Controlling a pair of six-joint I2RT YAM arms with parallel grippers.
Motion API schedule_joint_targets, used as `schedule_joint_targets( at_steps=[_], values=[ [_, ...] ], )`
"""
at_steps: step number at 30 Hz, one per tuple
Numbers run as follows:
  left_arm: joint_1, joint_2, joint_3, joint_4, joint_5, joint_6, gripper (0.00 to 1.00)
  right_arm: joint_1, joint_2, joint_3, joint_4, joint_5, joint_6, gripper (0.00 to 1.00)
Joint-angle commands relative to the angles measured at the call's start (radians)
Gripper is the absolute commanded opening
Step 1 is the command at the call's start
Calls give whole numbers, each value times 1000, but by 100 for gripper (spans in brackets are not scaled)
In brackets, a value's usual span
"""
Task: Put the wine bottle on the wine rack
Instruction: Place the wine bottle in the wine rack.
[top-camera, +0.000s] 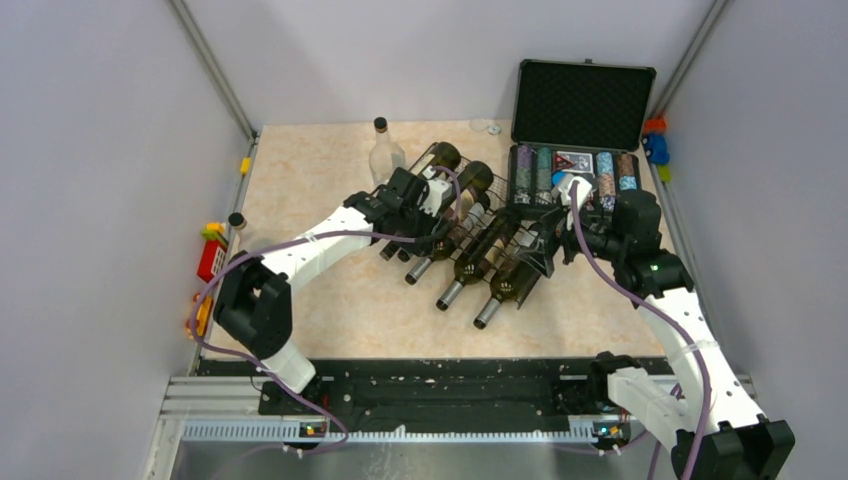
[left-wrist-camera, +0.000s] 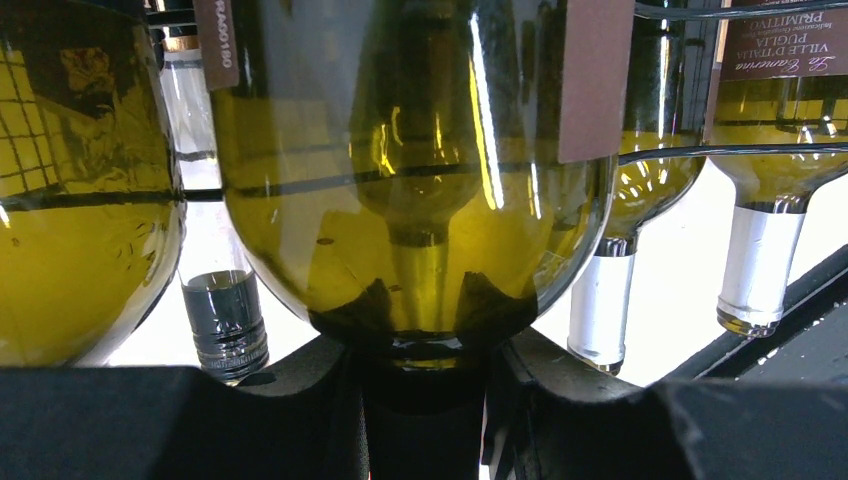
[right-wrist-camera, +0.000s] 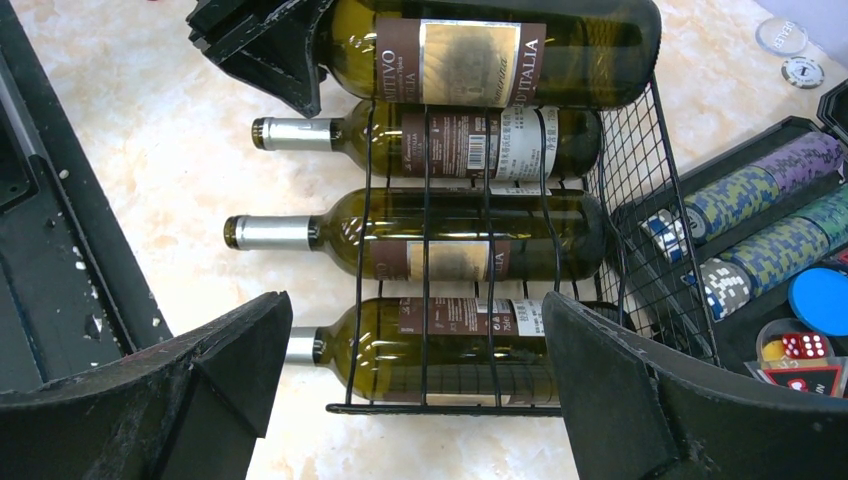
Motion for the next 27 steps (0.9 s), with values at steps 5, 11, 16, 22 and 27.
schedule_joint_targets(
  at_steps=[5,11,16,22,27],
  values=[
    [5,4,70,84,-13,8,38,-11,-6,2,37,-20,5,99],
    [5,-22,75,73,-13,13,68,-10,-9,-2,37,-21,4,99],
    [5,-67,75,54,-11,27,80,-11,-10,0,32,-22,2,99],
    [6,-154,74,19,-28,95,86,-11,-8,7,27,-15,2,99],
    [5,-247,80,-8,-51,152,89,-11,-6,9,32,-3,1,99]
  ],
)
